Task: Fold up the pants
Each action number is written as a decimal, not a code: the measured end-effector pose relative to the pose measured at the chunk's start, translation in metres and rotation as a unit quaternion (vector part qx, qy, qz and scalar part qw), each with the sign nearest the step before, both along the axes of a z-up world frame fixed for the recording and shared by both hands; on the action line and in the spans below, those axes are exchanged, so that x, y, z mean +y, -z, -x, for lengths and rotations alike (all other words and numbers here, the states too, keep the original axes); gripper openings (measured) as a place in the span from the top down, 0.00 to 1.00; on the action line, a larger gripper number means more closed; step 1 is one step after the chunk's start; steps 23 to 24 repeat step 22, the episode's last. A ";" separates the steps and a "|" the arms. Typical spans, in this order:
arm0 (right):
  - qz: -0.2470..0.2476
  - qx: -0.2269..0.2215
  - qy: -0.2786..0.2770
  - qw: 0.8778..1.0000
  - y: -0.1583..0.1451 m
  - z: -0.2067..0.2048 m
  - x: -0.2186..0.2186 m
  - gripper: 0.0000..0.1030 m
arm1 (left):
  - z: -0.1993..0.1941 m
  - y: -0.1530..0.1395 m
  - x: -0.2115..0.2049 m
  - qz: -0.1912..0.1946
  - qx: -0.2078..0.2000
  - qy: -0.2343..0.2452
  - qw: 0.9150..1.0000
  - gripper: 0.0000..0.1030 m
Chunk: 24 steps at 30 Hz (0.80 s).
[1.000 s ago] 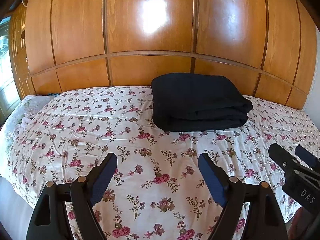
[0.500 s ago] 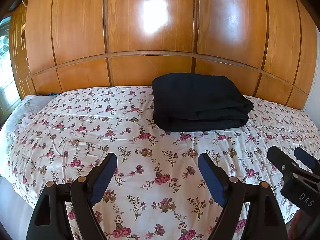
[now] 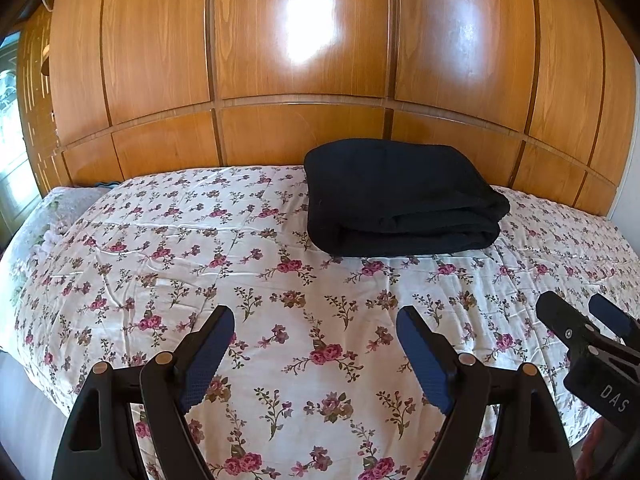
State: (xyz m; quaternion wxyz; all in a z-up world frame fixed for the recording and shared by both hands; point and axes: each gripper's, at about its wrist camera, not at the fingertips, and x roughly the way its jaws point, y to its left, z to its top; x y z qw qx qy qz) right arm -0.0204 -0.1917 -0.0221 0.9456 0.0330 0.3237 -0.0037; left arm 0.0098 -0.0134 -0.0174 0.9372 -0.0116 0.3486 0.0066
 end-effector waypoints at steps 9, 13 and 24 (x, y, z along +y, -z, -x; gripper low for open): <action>-0.002 0.004 0.001 1.000 0.002 -0.001 0.000 0.04 | -0.001 0.004 0.000 0.001 0.007 0.001 1.000 0.18; -0.002 0.007 0.002 1.000 0.004 -0.002 -0.001 0.04 | -0.002 0.007 0.000 0.001 0.011 0.001 1.000 0.18; -0.004 0.022 0.001 1.000 0.015 -0.007 -0.003 0.04 | -0.009 0.021 0.001 0.000 0.035 -0.001 0.999 0.18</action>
